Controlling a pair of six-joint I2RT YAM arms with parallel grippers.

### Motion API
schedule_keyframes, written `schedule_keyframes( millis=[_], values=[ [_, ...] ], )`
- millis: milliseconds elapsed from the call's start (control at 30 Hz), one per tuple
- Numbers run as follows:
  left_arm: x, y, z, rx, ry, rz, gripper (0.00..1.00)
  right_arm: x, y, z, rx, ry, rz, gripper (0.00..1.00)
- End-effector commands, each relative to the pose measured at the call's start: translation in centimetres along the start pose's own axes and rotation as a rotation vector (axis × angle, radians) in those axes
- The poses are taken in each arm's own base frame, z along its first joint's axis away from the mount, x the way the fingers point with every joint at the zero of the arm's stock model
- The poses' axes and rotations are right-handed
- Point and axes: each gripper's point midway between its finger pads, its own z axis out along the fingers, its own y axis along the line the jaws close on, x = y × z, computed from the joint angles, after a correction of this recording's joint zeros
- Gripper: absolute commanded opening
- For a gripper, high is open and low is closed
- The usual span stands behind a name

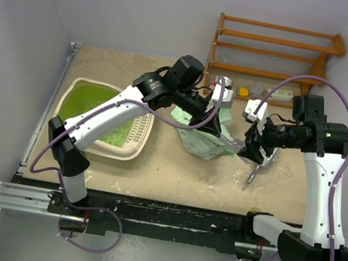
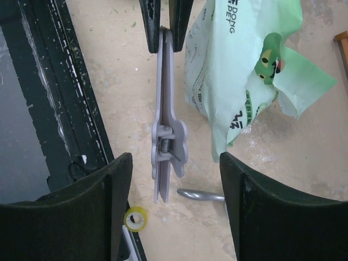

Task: Fill the litter box with clean litter
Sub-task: Pick up the clamp at the center of the board.

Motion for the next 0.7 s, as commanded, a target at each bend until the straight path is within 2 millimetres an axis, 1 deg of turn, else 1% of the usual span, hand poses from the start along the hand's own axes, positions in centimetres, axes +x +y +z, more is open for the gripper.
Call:
schedule_keyframes(
  millis=[0,133,200,233,433,467,500,567,600,633,667],
  values=[
    [-3.61,-1.58,-1.39,0.006,-0.074,0.091,0.03,-1.71,0.2,-0.51,-0.018,-0.051,-0.043,0.67],
    [-3.36,-1.5,-1.33,0.001,-0.072,0.089,0.03,-1.72,0.37,-0.36,-0.06,-0.043,-0.033,0.6],
    [-3.4,-1.52,-1.31,-0.005,-0.078,0.088,0.03,-1.42,0.85,-0.23,-0.101,-0.03,-0.024,0.51],
    [-3.5,-1.54,-1.39,-0.008,-0.083,0.09,0.03,-1.41,0.85,-0.17,-0.108,-0.028,-0.009,0.48],
    [-3.76,-1.68,-1.53,-0.012,-0.092,0.095,0.03,-1.47,0.72,-0.12,-0.111,-0.028,-0.006,0.5],
    [-3.76,-1.62,-1.53,-0.012,-0.092,0.095,0.03,-1.48,0.7,-0.09,-0.112,-0.028,-0.004,0.5],
    [-3.77,-1.63,-1.52,-0.012,-0.093,0.096,0.03,-1.48,0.67,-0.1,-0.111,-0.027,-0.001,0.47],
    [-3.77,-1.56,-1.51,-0.015,-0.093,0.096,0.03,-1.57,0.65,-0.14,-0.11,-0.029,0.0,0.36],
    [-3.73,-1.55,-1.47,-0.016,-0.093,0.095,0.03,-1.68,0.64,-0.22,-0.107,-0.031,-0.003,0.26],
    [-3.71,-1.47,-1.45,-0.019,-0.093,0.094,0.03,-1.76,0.64,-0.27,-0.105,-0.033,-0.006,0.08],
    [-3.66,-1.42,-1.46,-0.022,-0.093,0.094,0.03,-1.87,0.63,-0.38,-0.1,-0.034,-0.013,0.0]
  ],
)
